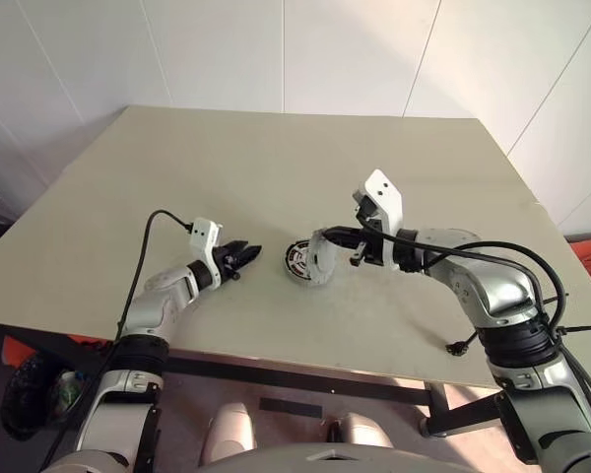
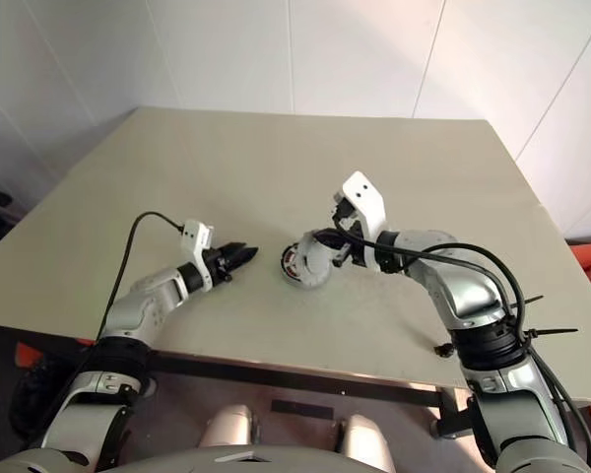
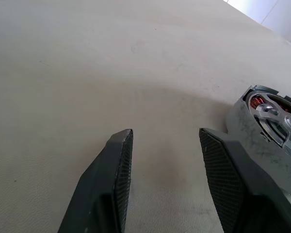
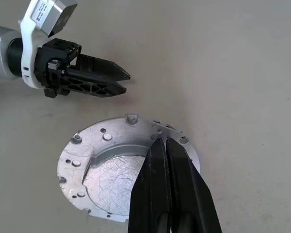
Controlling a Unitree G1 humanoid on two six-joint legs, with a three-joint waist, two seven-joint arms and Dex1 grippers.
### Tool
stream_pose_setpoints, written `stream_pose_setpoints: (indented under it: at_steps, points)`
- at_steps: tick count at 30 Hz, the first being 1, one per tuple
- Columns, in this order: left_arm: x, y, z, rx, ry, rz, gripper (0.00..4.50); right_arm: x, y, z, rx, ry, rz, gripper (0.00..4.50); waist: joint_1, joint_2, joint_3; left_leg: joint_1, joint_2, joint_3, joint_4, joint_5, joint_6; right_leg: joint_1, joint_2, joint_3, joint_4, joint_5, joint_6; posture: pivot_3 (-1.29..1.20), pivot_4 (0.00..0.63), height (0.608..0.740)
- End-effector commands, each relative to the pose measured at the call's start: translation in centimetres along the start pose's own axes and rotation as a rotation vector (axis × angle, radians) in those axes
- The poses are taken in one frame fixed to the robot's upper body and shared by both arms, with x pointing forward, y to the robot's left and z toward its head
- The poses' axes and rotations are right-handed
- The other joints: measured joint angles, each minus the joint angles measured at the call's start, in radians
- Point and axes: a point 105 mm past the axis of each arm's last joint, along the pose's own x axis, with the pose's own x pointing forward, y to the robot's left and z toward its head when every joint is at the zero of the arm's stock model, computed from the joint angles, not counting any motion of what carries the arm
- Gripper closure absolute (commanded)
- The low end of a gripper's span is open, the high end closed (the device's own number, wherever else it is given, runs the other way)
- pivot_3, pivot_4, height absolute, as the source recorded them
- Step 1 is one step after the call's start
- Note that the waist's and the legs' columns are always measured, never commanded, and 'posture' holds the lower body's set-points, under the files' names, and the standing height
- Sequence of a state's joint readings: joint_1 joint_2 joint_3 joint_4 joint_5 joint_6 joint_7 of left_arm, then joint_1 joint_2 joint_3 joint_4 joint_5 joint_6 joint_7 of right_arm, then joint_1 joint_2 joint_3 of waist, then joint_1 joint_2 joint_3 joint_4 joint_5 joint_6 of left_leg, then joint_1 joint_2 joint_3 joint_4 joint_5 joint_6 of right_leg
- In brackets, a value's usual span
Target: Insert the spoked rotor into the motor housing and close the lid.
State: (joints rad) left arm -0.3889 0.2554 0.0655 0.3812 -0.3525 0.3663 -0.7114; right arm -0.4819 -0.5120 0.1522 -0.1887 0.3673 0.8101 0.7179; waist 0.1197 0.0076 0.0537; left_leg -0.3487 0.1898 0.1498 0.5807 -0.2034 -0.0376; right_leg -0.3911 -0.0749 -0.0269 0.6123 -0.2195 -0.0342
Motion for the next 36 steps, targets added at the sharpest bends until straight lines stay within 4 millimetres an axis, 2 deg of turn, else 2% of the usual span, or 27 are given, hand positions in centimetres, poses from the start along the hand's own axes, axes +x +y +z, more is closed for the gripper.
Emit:
stream_pose_setpoints:
  at_steps: [1,14,18,22,25,29,33,36]
  points:
    - [0.1,-0.1,2.0,0.048,-0.057,-0.007,2.2,0.8,-0.4,0.6,-0.005,-0.032,-0.021,4.48,0.0,0.0,0.0,0.0,0.0,0.0,0.0,0.0,0.0,0.0,0.0,0.0,0.0,0.0,0.0,0.0,0.0,0.74]
    - [0.1,-0.1,2.1,0.048,-0.066,-0.001,2.2,1.9,-0.7,-0.4,0.029,-0.036,-0.025,4.48,0.0,0.0,0.0,0.0,0.0,0.0,0.0,0.0,0.0,0.0,0.0,0.0,0.0,0.0,0.0,0.0,0.0,0.74]
    - [0.1,-0.2,2.1,0.047,-0.066,-0.003,2.2,2.0,-1.4,0.3,0.032,-0.087,-0.076,4.48,-0.001,0.0,0.0,0.0,0.0,0.0,0.0,0.0,0.0,0.0,0.0,0.0,0.0,0.0,0.0,0.0,0.0,0.74]
    - [0.3,-0.3,2.0,0.046,-0.066,-0.009,2.2,0.9,-1.6,0.9,0.019,-0.109,-0.072,4.48,0.0,0.0,0.0,0.0,0.0,0.0,0.0,0.0,0.0,-0.001,0.0,0.0,0.0,0.0,0.0,0.0,0.0,0.74]
    - [0.4,-0.5,1.9,0.043,-0.065,-0.014,2.2,0.0,-0.8,1.5,0.004,-0.145,-0.029,4.48,0.001,0.0,0.0,0.0,0.0,0.0,0.0,0.0,0.0,-0.001,0.0,0.0,-0.001,0.0,0.0,0.0,0.0,0.74]
    - [0.4,-0.5,1.9,0.042,-0.064,-0.018,2.2,-2.0,0.3,2.9,-0.026,-0.283,0.04,4.48,0.002,0.0,0.0,-0.001,0.0,0.0,-0.001,0.0,0.0,-0.001,0.0,0.0,-0.001,0.0,0.0,0.0,0.0,0.74]
    - [0.3,-0.6,1.8,0.041,-0.055,-0.028,2.2,-3.6,0.7,2.9,-0.007,-0.349,0.083,4.48,0.002,0.0,0.0,-0.001,0.0,0.0,-0.001,0.0,0.0,0.0,0.0,0.0,-0.001,0.0,0.0,0.0,0.0,0.74]
    - [0.2,-0.6,2.0,0.044,-0.051,-0.034,2.2,-3.7,1.2,2.6,0.018,-0.358,0.117,4.48,0.0,0.0,0.0,0.0,0.0,0.0,-0.001,0.0,0.0,0.001,0.0,0.0,-0.001,0.0,0.0,0.0,0.0,0.74]
